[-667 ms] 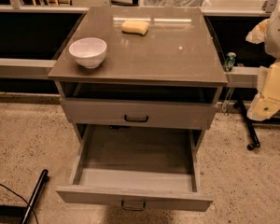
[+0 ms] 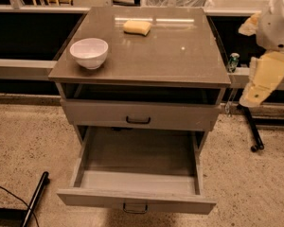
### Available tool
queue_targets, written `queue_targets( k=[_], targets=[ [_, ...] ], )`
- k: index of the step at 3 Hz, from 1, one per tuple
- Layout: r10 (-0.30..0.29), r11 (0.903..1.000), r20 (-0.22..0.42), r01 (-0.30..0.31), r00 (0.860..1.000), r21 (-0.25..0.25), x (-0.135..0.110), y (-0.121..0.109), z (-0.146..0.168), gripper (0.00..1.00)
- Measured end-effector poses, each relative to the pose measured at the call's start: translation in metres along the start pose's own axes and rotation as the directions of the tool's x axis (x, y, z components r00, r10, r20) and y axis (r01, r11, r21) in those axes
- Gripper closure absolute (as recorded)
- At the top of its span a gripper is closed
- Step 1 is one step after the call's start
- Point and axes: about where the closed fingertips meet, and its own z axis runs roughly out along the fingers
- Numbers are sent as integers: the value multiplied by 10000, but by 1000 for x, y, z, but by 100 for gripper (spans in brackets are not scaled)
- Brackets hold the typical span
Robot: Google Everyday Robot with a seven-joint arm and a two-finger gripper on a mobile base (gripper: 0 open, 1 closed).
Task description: Place sponge into middle drawer
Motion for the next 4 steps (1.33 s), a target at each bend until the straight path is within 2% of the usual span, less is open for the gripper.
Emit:
queue_targets(
  k=[1,2,3,4],
  targets=[
    [523,9983,909,-545,9945,218,0,-28,40,0],
    [544,9928,1340,-679,9895,985,-8,-51,43,0],
    [538,9928,1339,-674,9895,993,-8,-51,43,0],
    [466,9885,1519,-675,9873,1352,-15,-68,54,0]
  ],
)
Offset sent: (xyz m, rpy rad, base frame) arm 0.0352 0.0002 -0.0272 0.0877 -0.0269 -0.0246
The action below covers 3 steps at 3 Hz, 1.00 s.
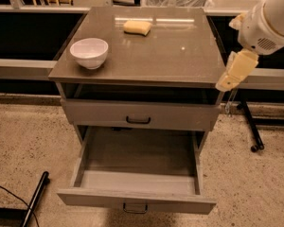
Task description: Place sponge into middle drawer
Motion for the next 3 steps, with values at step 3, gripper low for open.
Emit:
queue_targets(
  k=[3],
  targets=[
    [401,9694,2526,-989,9668,2248,-50,-93,69,0]
  ],
)
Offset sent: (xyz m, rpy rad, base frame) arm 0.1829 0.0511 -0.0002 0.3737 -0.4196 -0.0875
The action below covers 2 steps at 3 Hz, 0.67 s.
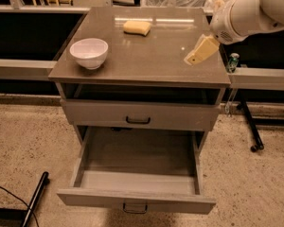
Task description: Place sponge into middle drawer
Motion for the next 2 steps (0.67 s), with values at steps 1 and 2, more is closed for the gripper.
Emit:
queue_targets(
  k=[1,2],
  targets=[
    [-2,10000,-3,2,10000,-1,0,0,0,0],
    [657,9974,1188,-687,9907,215,-15,-6,10,0]
  ],
)
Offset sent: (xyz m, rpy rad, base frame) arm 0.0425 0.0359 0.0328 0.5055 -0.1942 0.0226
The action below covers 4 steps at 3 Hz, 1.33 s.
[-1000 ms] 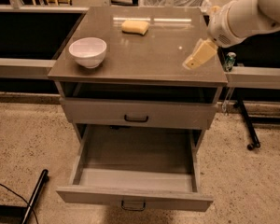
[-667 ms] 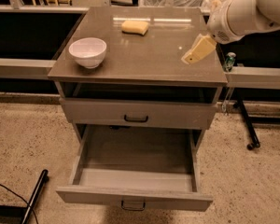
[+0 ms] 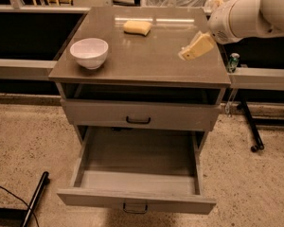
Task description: Place sponge into middle drawer
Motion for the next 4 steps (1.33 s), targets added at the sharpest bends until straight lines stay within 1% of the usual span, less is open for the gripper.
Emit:
queue_targets(
  k=[1,2,3,4],
  targets=[
    [1586,9851,1908,-1682,9687,353,-28,-30,32,0],
    [3036,9484,2841,-3171,9094,15,-81,-50,76,0],
    [3013,9492,2833,-3148,9105,24,-80,-50,75,0],
    [3136,9472,3021,-3191,9002,-321,-83,-49,81,0]
  ],
)
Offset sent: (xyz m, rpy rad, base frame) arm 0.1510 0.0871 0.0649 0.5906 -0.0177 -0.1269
